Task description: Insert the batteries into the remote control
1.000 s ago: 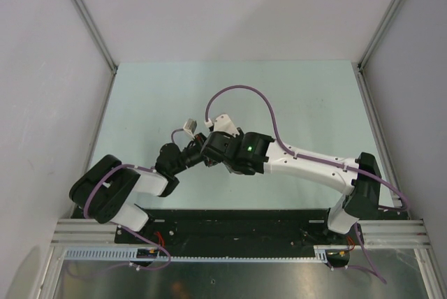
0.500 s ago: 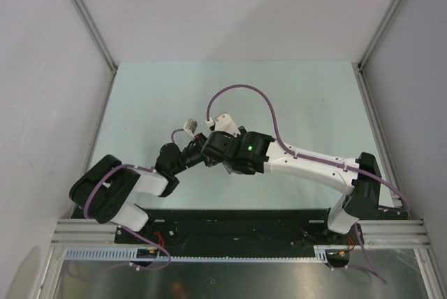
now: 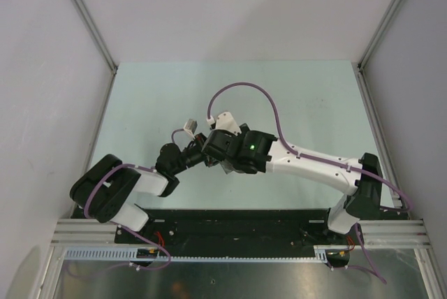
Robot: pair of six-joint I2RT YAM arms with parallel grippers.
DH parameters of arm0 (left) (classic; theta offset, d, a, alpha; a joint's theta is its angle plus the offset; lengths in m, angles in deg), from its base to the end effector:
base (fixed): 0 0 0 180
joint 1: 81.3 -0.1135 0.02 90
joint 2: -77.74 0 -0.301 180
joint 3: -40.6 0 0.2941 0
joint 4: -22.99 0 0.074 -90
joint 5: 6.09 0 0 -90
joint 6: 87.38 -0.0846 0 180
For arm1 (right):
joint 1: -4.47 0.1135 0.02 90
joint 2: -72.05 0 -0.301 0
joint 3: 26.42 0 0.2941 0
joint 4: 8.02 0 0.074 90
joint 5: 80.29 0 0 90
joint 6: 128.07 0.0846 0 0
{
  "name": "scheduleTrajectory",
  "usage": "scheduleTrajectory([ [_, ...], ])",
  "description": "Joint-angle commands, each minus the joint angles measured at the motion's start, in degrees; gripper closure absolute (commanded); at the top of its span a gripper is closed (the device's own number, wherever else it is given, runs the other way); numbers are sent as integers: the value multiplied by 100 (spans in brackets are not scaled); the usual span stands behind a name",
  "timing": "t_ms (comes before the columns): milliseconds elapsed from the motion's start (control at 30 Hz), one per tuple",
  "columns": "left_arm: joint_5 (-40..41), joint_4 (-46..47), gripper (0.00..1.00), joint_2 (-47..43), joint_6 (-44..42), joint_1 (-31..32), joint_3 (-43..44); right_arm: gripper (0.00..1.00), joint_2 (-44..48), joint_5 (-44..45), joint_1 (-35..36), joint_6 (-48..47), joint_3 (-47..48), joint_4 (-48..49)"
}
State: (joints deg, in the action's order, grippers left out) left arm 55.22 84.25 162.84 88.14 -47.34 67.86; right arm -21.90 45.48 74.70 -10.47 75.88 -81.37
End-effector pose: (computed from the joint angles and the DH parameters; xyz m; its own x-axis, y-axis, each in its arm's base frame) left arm 0.2251 -0.2006 0.1733 -0.8809 -0.4611 -0.1065 0.1187 0.0027 -0.9929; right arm 0.1791 0.3522 0.3272 -0.5867 -0.5210 -0.6200 -0.4606 0.8444 -0.2737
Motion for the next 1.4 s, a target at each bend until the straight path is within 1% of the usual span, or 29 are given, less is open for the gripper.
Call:
scheduleTrajectory([
  [0,47,888,100,7,-9,23,25,25,447,18,34,290,291,304],
  [100,39,888,100,7,-17,23,33,24,790,-43,-45,404,229,419],
  [333,30,888,100,-37,0,32,69,23,1985,-675,-721,598,-745,1218],
  [367,39,888,100,-46,0,24,69,22,2212,-755,-879,607,-1025,1454],
  [467,12,888,100,-81,18,23,86,22,2478,-1185,-1108,721,-1431,1815],
  [500,-14,897,100,-90,27,15,95,23,2670,-1439,-1239,738,-1763,2147],
  [533,-49,897,100,-125,27,6,95,23,2767,-1537,-1293,791,-1931,2324],
  [567,-58,905,100,-151,18,15,86,23,2890,-1686,-1345,870,-2090,2718],
  [600,-67,914,100,-186,9,-3,86,23,3109,-2070,-1537,914,-2483,2939],
  [633,-102,914,100,-222,9,-12,51,23,3250,-2283,-1635,975,-2669,3150],
  [667,-93,923,100,-292,0,-12,34,22,3373,-2511,-1775,1106,-2880,3579],
  [700,-84,940,100,-344,-8,-29,7,22,3497,-3053,-2072,1151,-3056,3774],
  [733,-84,941,100,-380,-26,-29,-28,23,3707,-3328,-2258,1230,-3397,3959],
  [767,-84,949,100,-476,-44,-38,-45,23,3787,-3522,-2408,1318,-3566,4344],
  [800,-76,949,100,-512,-70,-47,-80,23,3875,-4151,-2540,1484,-3716,4548],
  [833,-58,949,100,-538,-79,-64,-89,23,3980,-4357,-2741,1581,-4013,4750],
  [867,-58,958,100,-564,-88,-64,-98,24,4025,-4498,-2804,1652,-4112,5039],
  [1067,-23,967,100,-670,-79,-82,-81,24,4087,-5132,-3095,1977,-4516,5726],
  [1233,39,967,100,-731,-53,-91,-54,27,3850,-5571,-3130,2223,-4657,6008],
  [1367,65,967,100,-819,-44,-100,-54,31,3823,-5607,-3130,2303,-4780,6105],
])
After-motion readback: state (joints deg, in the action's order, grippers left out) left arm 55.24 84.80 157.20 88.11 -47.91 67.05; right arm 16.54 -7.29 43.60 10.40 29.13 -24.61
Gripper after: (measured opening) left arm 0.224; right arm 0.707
